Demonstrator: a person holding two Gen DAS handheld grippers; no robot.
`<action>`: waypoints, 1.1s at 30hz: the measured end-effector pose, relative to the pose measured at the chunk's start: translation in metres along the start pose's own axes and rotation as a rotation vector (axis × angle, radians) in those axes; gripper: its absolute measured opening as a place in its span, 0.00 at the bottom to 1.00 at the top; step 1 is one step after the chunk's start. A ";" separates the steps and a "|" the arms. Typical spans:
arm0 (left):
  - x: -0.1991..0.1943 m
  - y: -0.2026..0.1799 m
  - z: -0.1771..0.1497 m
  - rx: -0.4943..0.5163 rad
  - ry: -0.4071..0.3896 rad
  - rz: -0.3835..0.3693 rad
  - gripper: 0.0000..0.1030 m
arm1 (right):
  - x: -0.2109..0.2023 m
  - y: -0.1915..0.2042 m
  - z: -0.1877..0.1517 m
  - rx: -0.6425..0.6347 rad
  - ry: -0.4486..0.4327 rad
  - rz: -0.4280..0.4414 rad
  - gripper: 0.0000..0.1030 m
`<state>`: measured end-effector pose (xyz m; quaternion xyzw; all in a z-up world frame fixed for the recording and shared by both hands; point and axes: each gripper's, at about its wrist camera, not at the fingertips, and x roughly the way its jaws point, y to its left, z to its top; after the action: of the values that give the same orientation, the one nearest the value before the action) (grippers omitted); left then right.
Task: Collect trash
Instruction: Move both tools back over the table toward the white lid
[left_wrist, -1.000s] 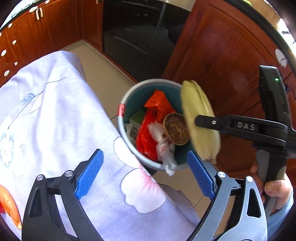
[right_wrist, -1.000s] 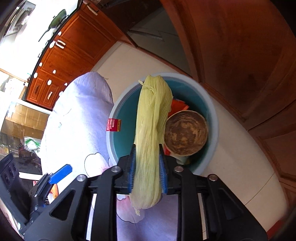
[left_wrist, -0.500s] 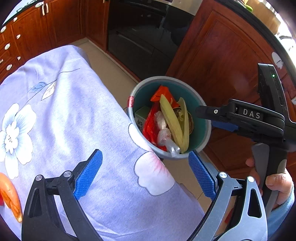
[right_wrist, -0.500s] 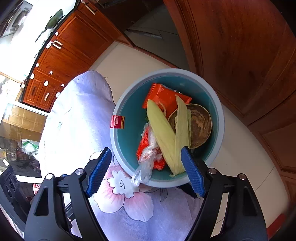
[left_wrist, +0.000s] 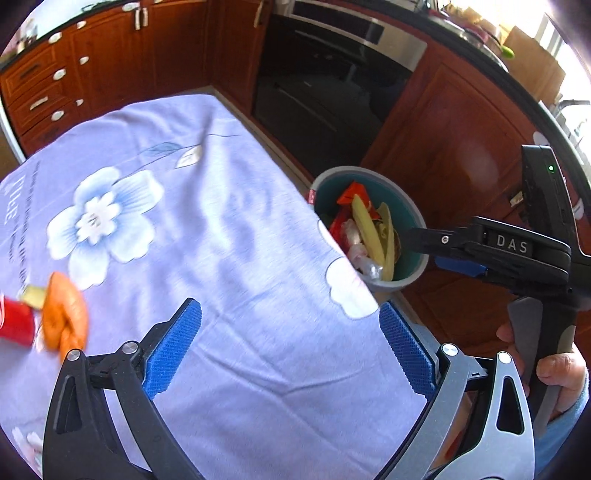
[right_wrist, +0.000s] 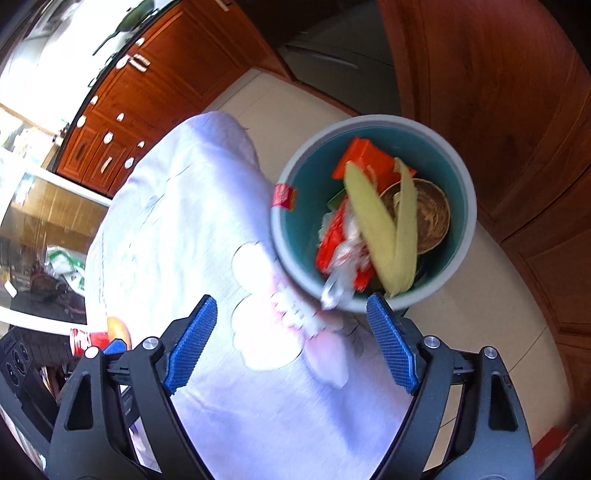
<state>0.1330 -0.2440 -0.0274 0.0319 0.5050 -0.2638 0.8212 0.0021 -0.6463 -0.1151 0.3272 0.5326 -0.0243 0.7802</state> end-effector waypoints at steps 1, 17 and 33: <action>-0.006 0.003 -0.005 -0.006 -0.009 0.004 0.95 | -0.003 0.005 -0.006 -0.009 0.002 -0.001 0.77; -0.091 0.115 -0.123 -0.229 -0.069 0.182 0.95 | 0.004 0.108 -0.099 -0.223 0.104 0.021 0.77; -0.082 0.203 -0.200 -0.492 -0.024 0.333 0.95 | 0.037 0.167 -0.139 -0.371 0.198 -0.003 0.77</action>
<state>0.0358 0.0268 -0.0986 -0.0889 0.5319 0.0045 0.8421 -0.0306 -0.4286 -0.0961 0.1779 0.6025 0.1050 0.7709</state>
